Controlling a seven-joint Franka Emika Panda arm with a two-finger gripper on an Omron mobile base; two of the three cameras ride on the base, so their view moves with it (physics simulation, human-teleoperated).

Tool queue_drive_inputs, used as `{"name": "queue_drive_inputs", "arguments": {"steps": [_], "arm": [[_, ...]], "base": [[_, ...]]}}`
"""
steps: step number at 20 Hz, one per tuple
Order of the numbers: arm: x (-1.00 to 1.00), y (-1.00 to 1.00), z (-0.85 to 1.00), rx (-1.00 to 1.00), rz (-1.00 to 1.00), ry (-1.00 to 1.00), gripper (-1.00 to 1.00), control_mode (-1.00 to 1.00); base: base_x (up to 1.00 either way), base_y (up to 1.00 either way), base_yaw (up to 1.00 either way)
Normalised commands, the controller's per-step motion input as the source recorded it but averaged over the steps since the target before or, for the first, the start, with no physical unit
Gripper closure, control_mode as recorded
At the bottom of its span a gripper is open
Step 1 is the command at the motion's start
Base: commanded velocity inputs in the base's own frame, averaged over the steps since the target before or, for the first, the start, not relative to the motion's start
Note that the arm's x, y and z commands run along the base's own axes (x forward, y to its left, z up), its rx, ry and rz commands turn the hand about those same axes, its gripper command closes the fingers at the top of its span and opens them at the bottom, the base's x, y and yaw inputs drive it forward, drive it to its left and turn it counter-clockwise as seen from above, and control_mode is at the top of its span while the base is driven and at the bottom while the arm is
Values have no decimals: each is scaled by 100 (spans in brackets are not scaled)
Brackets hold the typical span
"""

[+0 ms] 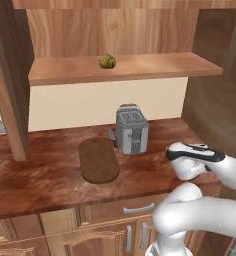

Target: Pick the bread, place it on the cutting board, pick the jam, place it on the counter, and close the cabinet.

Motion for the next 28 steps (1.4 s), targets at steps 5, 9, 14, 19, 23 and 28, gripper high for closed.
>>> {"name": "queue_drive_inputs", "arguments": {"steps": [5,9,14,19,23,28], "arm": [[21,11,-36,0,-6,0,100,-100],[13,1,-25,0,-2,0,100,-100],[8,0,-19,0,0,3,100,-100],[5,0,-27,0,0,2,100,-100],[13,0,-32,0,0,0,100,-100],[20,0,-47,0,0,0,100,-100]], "base": [[0,0,0],[0,0,0],[0,0,0],[0,0,0],[0,0,0],[0,0,0]]}}
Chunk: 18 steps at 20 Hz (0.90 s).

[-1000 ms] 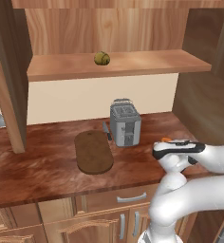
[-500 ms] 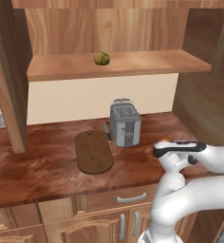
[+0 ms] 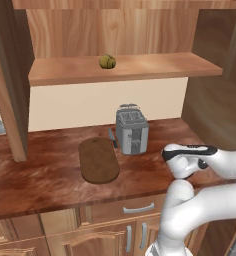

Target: Pick the bread, place it on the cutting board, pick the jam, place it on the counter, and close the cabinet.

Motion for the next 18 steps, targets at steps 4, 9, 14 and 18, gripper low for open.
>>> {"name": "queue_drive_inputs", "arguments": {"steps": [4,9,14,18], "arm": [[18,0,-56,0,0,0,100,-100],[2,0,-55,0,0,-6,100,-100],[0,0,-44,-1,0,-7,100,-100],[0,0,-45,-1,0,-8,100,-100]], "base": [[0,0,0],[0,0,0],[0,0,0],[0,0,0]]}}
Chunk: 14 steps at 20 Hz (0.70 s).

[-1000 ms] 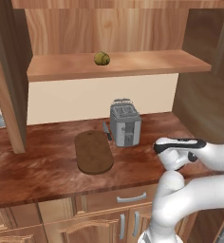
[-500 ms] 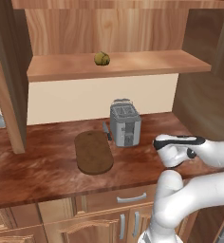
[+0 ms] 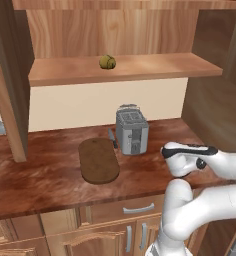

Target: Pick the bread, place it on the cutting board, pick the jam, place it on the counter, and close the cabinet.

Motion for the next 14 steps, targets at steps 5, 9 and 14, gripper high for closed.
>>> {"name": "queue_drive_inputs", "arguments": {"steps": [5,9,14], "arm": [[-4,0,-42,-3,0,-8,100,-100],[-5,0,-19,0,0,0,100,-100],[0,6,-19,0,0,0,100,-100]], "base": [[0,0,0],[0,0,0],[0,0,0]]}}
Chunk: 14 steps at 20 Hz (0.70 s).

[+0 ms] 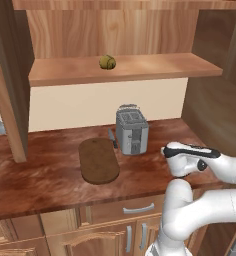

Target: Pick the bread, place it on the cutting board, pick the jam, place it on the counter, and close the cabinet.

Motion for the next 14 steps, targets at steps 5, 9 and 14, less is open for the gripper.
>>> {"name": "queue_drive_inputs", "arguments": {"steps": [5,9,14], "arm": [[0,3,-18,0,0,0,100,-100],[0,1,-20,0,0,0,100,-100],[0,0,-11,0,0,0,100,-100]], "base": [[0,0,0],[0,0,0],[0,0,0]]}}
